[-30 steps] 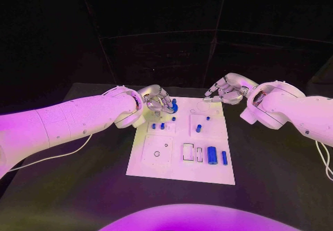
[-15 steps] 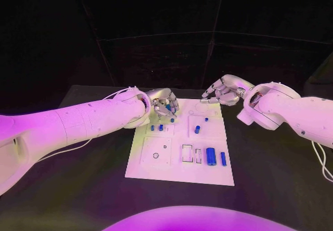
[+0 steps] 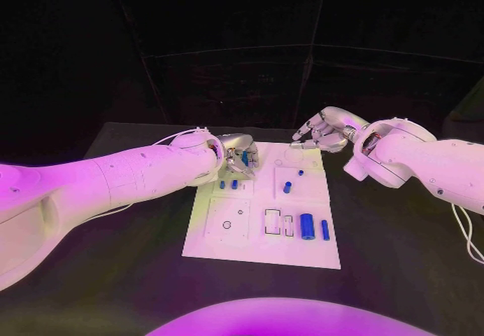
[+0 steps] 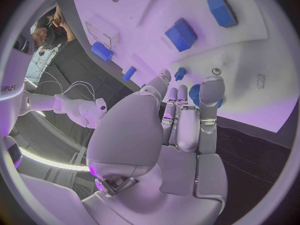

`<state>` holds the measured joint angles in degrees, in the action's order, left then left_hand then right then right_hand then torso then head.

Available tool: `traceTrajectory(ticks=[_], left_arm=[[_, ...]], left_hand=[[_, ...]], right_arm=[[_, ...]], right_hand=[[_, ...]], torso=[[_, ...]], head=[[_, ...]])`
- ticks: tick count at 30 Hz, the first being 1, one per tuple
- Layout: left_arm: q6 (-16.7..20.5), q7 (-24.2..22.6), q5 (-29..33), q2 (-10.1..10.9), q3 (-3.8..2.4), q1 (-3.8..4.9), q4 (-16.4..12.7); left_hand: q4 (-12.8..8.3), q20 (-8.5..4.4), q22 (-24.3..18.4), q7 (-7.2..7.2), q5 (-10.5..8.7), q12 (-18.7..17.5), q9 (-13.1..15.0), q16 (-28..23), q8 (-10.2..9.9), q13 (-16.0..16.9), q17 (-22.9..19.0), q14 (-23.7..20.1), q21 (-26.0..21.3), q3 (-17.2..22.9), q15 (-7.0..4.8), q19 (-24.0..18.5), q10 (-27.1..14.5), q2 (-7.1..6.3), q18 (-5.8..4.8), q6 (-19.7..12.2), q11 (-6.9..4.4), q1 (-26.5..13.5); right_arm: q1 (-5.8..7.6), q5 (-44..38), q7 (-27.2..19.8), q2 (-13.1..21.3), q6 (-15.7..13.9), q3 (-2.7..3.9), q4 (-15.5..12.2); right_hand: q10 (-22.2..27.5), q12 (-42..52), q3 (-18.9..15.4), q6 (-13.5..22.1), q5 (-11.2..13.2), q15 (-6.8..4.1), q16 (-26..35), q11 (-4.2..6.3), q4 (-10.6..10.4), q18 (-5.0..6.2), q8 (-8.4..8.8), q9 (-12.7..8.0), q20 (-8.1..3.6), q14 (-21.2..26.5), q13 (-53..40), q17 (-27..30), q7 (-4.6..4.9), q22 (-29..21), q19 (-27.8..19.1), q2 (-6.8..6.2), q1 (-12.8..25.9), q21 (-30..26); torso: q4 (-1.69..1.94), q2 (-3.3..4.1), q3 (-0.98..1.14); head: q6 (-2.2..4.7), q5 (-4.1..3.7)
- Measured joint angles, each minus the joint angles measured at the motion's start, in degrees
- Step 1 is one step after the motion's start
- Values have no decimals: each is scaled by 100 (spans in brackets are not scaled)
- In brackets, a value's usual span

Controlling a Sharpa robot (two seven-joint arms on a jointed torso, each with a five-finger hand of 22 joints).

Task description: Assemble the parts on the task board

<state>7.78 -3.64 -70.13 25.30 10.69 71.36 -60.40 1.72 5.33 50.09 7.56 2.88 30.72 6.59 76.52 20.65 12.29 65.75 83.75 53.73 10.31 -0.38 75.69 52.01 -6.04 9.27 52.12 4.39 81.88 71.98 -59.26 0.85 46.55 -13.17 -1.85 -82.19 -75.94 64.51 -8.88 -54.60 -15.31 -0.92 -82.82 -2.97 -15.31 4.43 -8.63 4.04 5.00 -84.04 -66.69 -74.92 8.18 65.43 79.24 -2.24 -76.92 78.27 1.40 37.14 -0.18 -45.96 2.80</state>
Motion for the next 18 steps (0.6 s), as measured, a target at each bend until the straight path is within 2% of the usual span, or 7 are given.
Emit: traceTrajectory(ticks=[3,5,11,18], left_arm=[[-79,52,-66,-46,2,-17,49],[-124,88,-101,-77,2,-29,80],[-177,182,-167,-118,3,-42,177],[-181,284,-206,-117,-3,-56,211]], left_hand=[[-23,-1,92,0,0,-10,-12,0,0,-30,-18,0,88,23,0,43,0,0,0,40,0,0],[-44,-14,161,0,0,-26,-28,0,-39,-55,-19,0,154,44,0,55,0,12,-88,40,0,-12],[-117,-21,316,-7,0,-60,-57,0,-39,-122,-61,0,298,118,0,144,66,114,-87,136,-18,15],[-157,-28,490,-28,0,-84,-80,-30,-64,-188,-181,21,447,174,-22,191,164,122,-87,216,-40,15]], right_arm=[[0,1,-8,-4,-1,0,0],[0,2,-12,-6,-1,0,0],[0,4,-20,-12,-3,0,1],[0,5,-23,-9,-3,0,-3]], right_hand=[[0,0,0,0,0,0,0,0,0,0,0,0,0,0,0,0,0,0,0,0,0,0],[0,0,0,0,0,0,0,0,0,0,0,0,0,0,0,0,0,0,0,0,0,0],[0,0,0,0,0,0,0,0,0,0,0,0,0,0,0,0,0,0,0,0,0,0],[0,0,0,0,-20,0,0,0,0,0,0,0,0,0,0,1,0,0,0,0,0,0]], torso=[[0,0,-1],[0,0,0],[0,0,0],[0,5,1]], head=[[-1,4],[-4,5],[-1,-5],[-5,-20]])
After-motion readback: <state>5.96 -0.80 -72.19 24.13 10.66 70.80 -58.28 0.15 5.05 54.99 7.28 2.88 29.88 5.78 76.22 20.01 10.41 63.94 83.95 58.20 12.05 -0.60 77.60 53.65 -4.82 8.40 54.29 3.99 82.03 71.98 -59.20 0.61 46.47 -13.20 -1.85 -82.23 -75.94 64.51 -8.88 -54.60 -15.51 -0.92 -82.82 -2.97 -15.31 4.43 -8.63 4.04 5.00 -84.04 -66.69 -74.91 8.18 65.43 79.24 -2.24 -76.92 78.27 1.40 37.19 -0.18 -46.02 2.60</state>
